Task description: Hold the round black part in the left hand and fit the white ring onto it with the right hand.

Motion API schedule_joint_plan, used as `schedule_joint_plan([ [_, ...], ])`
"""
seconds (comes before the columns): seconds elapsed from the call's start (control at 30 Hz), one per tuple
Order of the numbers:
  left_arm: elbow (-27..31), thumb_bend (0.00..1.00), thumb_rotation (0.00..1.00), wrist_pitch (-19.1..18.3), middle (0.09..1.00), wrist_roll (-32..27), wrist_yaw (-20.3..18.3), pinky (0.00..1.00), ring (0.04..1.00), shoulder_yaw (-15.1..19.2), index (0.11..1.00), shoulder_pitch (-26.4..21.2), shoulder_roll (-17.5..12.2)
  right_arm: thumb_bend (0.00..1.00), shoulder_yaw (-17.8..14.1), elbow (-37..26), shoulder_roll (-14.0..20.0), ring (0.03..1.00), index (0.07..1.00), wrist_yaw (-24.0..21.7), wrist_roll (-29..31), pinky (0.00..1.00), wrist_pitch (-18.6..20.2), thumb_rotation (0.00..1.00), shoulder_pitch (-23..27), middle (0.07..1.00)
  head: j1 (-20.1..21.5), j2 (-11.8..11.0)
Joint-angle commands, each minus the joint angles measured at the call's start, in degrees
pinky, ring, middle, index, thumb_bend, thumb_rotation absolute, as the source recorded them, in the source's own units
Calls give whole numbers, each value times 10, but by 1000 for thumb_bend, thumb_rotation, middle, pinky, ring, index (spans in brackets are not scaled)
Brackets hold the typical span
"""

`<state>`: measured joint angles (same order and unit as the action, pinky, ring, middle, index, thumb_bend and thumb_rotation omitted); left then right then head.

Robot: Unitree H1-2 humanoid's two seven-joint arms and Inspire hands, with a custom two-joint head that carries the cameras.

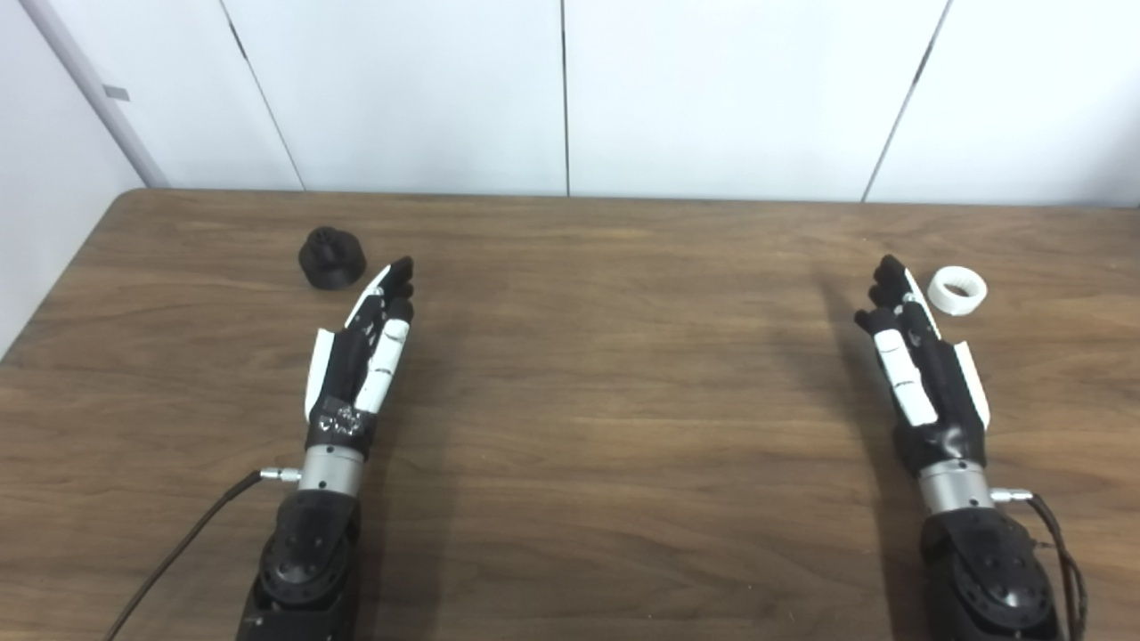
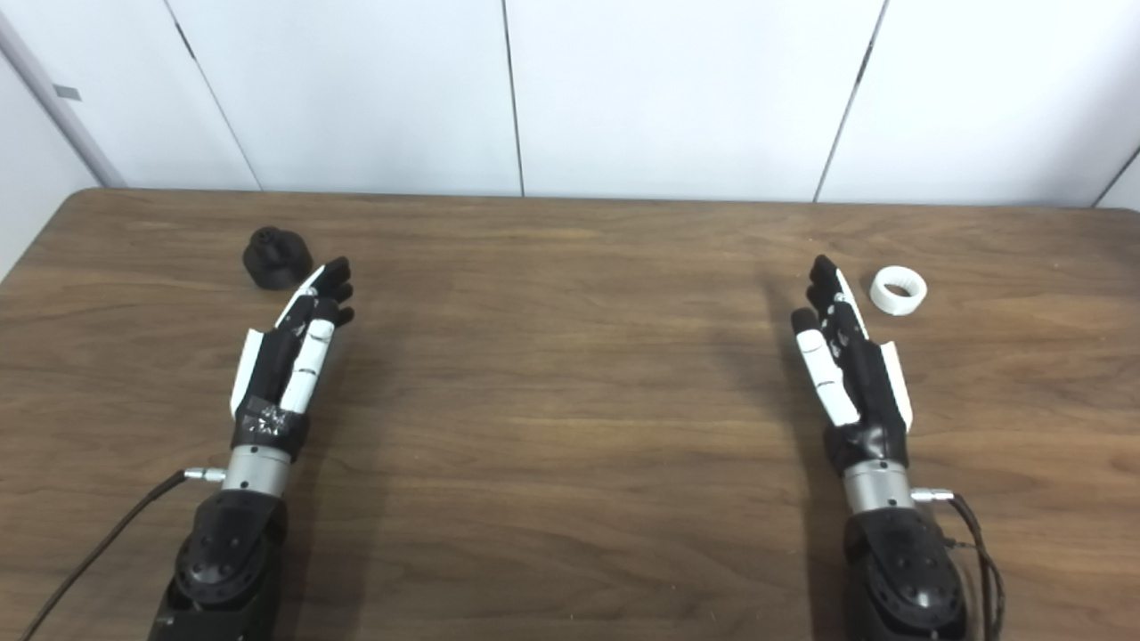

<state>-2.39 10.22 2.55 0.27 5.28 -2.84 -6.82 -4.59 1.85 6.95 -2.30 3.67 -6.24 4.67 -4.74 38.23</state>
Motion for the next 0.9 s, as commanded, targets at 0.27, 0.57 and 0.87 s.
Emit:
schedule_joint_plan([
  [0.27, -22, 550, 833, 20, 927, 1, 6, 878, 921, -6, 909, 11, 11, 368, -3, 17, -2, 980, 957, 0, 0, 925, -14, 729, -11, 971, -2, -2],
  [0.57, -31, 518, 811, 36, 917, -2, 10, 876, 912, -2, 902, 12, 14, 359, -2, 38, 2, 963, 947, 2, -10, 898, -39, 721, -12, 962, -21, -27],
  [0.87, -33, 570, 677, 72, 855, 67, 82, 771, 836, 23, 851, -12, 12, 335, -5, 58, 13, 983, 962, -12, 3, 910, -53, 723, -11, 978, -50, -45],
])
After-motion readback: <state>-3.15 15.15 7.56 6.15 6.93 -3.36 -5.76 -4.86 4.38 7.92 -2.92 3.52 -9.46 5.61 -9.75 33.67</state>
